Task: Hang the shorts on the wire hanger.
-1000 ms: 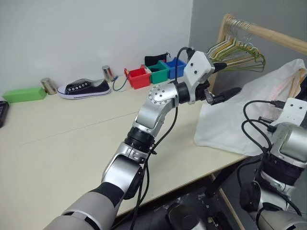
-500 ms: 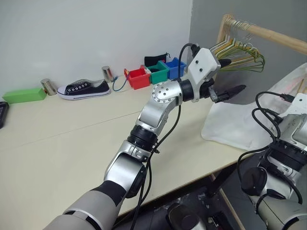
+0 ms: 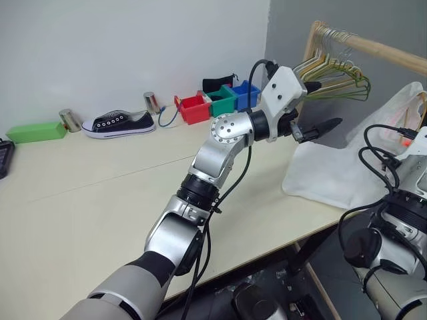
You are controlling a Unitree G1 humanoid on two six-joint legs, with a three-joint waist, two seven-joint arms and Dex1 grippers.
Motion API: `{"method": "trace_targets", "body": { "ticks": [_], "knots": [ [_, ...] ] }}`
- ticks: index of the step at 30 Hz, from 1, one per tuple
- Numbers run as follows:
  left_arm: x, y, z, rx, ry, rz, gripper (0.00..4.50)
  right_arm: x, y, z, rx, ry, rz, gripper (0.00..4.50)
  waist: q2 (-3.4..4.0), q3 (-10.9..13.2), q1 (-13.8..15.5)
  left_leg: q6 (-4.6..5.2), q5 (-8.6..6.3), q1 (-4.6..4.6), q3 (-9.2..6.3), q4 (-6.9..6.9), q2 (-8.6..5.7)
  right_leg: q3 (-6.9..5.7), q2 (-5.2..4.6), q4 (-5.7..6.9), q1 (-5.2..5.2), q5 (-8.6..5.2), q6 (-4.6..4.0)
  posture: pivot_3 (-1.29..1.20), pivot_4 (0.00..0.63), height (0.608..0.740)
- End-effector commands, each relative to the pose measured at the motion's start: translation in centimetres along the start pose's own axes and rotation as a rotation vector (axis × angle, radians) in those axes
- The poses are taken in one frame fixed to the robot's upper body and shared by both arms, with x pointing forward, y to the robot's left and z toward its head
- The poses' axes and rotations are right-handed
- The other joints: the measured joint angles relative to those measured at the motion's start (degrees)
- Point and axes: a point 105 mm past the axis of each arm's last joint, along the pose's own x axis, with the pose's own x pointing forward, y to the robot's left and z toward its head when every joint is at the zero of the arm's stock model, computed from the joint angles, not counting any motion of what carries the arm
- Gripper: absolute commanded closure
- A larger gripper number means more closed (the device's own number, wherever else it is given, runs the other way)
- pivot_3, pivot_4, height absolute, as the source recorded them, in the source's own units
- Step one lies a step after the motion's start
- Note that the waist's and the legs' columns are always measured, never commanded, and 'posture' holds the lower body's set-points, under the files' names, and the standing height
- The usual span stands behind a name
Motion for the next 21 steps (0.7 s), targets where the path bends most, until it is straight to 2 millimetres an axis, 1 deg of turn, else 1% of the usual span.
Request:
{"method": "trace_targets", "body": {
  "ticks": [1, 2, 7, 11, 13, 16, 19, 21],
  "knots": [
    [-0.1, 0.3, 1.2, 0.049, -0.024, 0.009, 0.00, -1.9, 0.4, 2.1, -0.051, -0.115, 0.004, 1.40, 0.01, 0.0, 0.0, 0.00, 0.00, 0.00, 0.01, 0.00, 0.00, 0.00, 0.00, 0.00, 0.00, 0.00, 0.00, -0.41, 0.001, 0.740],
    [-0.2, 0.3, 1.1, 0.049, -0.022, 0.009, 0.00, -2.2, 0.4, 2.1, -0.065, -0.119, -0.001, 1.12, 0.02, 0.0, 0.0, 0.00, 0.00, 0.00, 0.00, 0.00, 0.00, 0.00, 0.00, 0.00, 0.00, 0.00, 0.00, -0.41, 0.001, 0.740],
    [-0.8, 0.3, 0.8, 0.045, -0.014, 0.014, 0.00, -4.4, 0.4, 2.3, -0.125, -0.159, -0.009, 0.11, 0.03, 0.0, 0.2, 0.00, 0.00, 0.00, 0.00, -0.04, 0.01, 0.00, 0.00, -0.02, -0.01, 0.00, 0.00, -0.42, 0.006, 0.740],
    [-1.3, 0.4, 0.5, 0.039, -0.004, 0.021, 0.00, -6.2, 1.3, 2.4, -0.136, -0.220, 0.013, 0.05, 0.03, 0.0, 0.2, 0.00, 0.00, 0.00, 0.00, -0.04, 0.01, 0.01, 0.00, -0.03, -0.02, 0.00, 0.00, -0.44, 0.011, 0.740],
    [-1.9, 0.6, 0.2, 0.032, 0.004, 0.032, 0.00, -7.3, 2.2, 2.4, -0.133, -0.272, 0.049, 0.05, 0.03, 0.0, 0.1, 0.00, 0.00, 0.01, 0.00, -0.06, 0.01, 0.01, 0.00, -0.03, -0.03, 0.00, 0.00, -0.45, 0.014, 0.740],
    [-3.0, 1.1, -0.5, 0.015, 0.022, 0.065, 0.00, -8.3, 3.2, 1.6, -0.119, -0.300, 0.094, 0.05, 0.04, 0.0, -0.1, 0.00, 0.00, 0.08, 0.00, -0.20, 0.04, 0.02, 0.01, -0.04, -0.03, -0.01, 0.00, -0.45, 0.015, 0.740],
    [-4.5, 1.7, -1.4, 0.010, 0.063, 0.107, 0.00, -9.8, 4.8, 1.4, -0.123, -0.349, 0.159, 0.05, 0.04, 0.0, -0.3, -0.01, 0.00, 0.10, 0.00, -0.26, 0.05, 0.02, 0.01, -0.04, -0.04, -0.01, 0.00, -0.44, 0.016, 0.740],
    [-7.1, 2.6, -2.6, 0.006, 0.121, 0.176, 0.00, -11.4, 7.2, 2.1, -0.168, -0.408, 0.263, 0.05, 0.06, 0.0, -0.4, -0.01, 0.00, 0.12, 0.01, -0.30, 0.05, 0.04, 0.01, -0.04, -0.05, -0.01, 0.00, -0.42, 0.020, 0.740]
  ]
}}
